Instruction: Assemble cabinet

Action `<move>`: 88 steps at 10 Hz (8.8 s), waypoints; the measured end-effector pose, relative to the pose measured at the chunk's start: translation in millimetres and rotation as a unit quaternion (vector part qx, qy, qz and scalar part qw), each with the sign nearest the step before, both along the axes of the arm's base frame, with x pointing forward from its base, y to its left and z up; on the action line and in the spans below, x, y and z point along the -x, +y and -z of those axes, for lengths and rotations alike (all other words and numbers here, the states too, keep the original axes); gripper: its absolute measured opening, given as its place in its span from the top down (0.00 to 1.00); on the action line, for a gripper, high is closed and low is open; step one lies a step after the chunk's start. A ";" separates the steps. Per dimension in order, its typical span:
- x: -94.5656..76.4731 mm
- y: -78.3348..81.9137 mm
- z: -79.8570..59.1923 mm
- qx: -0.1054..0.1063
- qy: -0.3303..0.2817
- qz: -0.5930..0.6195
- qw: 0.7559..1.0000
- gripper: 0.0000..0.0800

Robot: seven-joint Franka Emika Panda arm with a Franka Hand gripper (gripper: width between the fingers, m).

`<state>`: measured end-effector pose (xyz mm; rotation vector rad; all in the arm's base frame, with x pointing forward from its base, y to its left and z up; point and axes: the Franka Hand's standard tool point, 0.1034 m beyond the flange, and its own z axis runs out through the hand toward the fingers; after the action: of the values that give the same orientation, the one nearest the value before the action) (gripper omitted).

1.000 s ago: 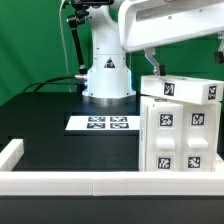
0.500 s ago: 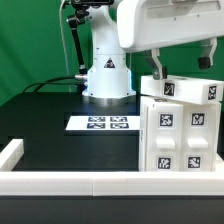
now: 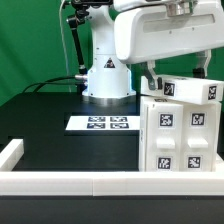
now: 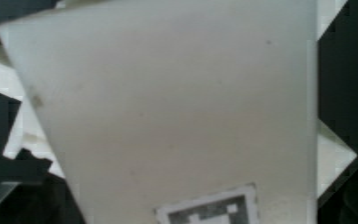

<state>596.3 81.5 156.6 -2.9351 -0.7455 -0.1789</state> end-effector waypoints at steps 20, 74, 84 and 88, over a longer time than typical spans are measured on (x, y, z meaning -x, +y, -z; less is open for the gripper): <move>-2.8 3.7 -0.6 -0.098 0.047 0.636 0.764 0.30; 0.0 -3.2 7.8 0.051 -0.024 -0.272 0.961 0.17; -8.3 -4.7 6.2 0.016 -0.020 0.128 0.991 0.30; -9.2 -6.1 5.8 -0.001 -0.006 0.264 0.965 0.30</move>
Offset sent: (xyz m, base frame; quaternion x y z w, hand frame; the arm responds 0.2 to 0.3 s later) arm 0.0000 0.0000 0.0000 0.0000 0.0000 0.0650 0.9979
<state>605.4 75.4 150.8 -3.0606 0.0548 -0.2377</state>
